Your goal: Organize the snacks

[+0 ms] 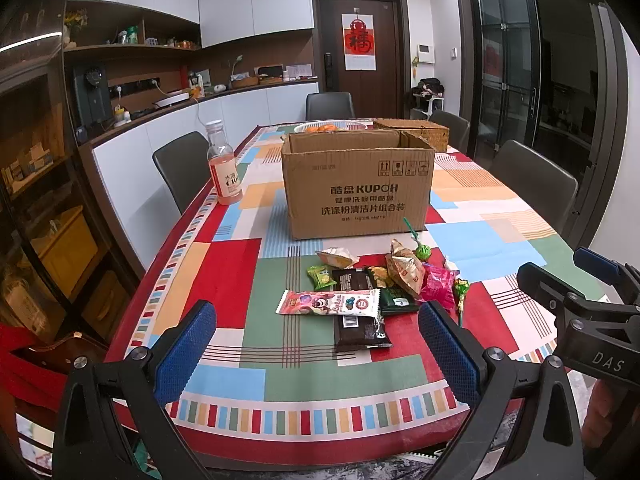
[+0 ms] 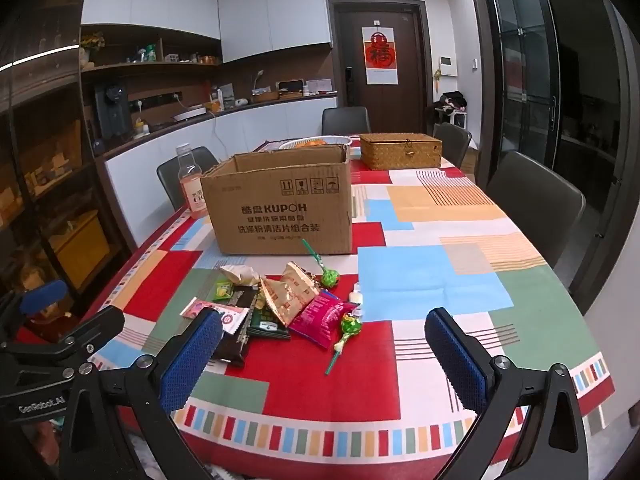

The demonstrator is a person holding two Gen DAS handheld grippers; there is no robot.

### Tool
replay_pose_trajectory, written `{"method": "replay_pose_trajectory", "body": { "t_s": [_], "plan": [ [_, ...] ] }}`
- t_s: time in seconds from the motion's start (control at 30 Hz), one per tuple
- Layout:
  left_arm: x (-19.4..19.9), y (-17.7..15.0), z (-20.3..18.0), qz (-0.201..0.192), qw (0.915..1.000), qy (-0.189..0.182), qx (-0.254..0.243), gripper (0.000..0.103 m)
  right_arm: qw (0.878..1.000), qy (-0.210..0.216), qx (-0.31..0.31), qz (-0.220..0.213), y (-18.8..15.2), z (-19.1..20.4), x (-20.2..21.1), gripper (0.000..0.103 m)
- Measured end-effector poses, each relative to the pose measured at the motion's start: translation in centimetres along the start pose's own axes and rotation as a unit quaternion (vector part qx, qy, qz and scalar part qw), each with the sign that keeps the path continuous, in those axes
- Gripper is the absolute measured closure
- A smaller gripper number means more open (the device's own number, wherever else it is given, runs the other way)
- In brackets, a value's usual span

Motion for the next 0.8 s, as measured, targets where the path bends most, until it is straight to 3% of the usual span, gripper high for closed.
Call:
{"method": "replay_pose_trajectory", "body": {
  "t_s": [0.8],
  "plan": [
    [0.32, 0.68, 0.12, -0.004, 1.0, 0.001, 0.0, 0.0, 1.0, 0.006, 0.0, 0.003, -0.09, 0.08, 0.34, 0.0]
  ]
}}
Point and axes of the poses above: each gripper's, at about its wrist camera, not at the fingertips, and x roughly against the way its jaws point, z to its left, y to its top, the point moved 9 cm from there along -x, roughly the way its jaws point, and after that the axes turned 9 degrees about -y, right-handed, at the moved point
